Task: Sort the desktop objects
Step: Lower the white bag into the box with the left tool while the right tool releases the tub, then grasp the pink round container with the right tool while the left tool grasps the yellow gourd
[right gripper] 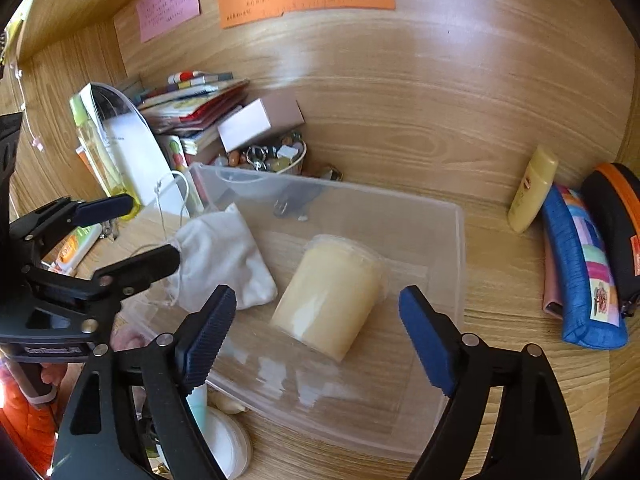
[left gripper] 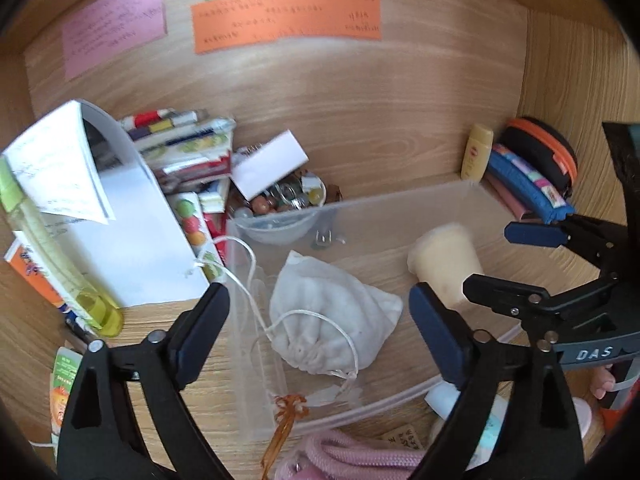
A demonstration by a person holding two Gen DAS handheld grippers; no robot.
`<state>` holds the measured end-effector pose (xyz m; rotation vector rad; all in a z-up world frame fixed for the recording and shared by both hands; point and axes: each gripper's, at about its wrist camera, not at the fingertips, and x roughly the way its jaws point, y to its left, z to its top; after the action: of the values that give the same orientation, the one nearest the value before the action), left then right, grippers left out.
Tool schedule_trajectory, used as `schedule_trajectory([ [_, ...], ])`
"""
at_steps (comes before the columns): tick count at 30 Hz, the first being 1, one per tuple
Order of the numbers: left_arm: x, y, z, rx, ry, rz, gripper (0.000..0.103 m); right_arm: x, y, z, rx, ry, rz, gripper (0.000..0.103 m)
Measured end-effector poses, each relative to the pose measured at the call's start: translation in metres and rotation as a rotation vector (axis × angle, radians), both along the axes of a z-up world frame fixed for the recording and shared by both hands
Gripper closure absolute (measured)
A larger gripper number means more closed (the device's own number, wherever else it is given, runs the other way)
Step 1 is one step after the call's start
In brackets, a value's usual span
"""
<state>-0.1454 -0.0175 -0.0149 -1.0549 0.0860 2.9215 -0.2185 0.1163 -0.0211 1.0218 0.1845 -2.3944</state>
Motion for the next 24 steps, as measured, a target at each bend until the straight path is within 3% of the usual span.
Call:
schedule_trajectory([
  [7,0.023,-0.006,0.022,0.015,0.039,0.021,0.009,0.012,0.014,0.026,-0.043,0.047,-0.021,0.021],
  [15,0.069,-0.024,0.053,0.033,0.123,0.05,0.003,0.059,0.038,0.052,-0.04,0.143,-0.035,0.015],
  [24,0.109,-0.042,0.038,0.035,0.084,0.093,0.003,0.1,0.066,0.041,-0.062,0.122,-0.062,0.014],
])
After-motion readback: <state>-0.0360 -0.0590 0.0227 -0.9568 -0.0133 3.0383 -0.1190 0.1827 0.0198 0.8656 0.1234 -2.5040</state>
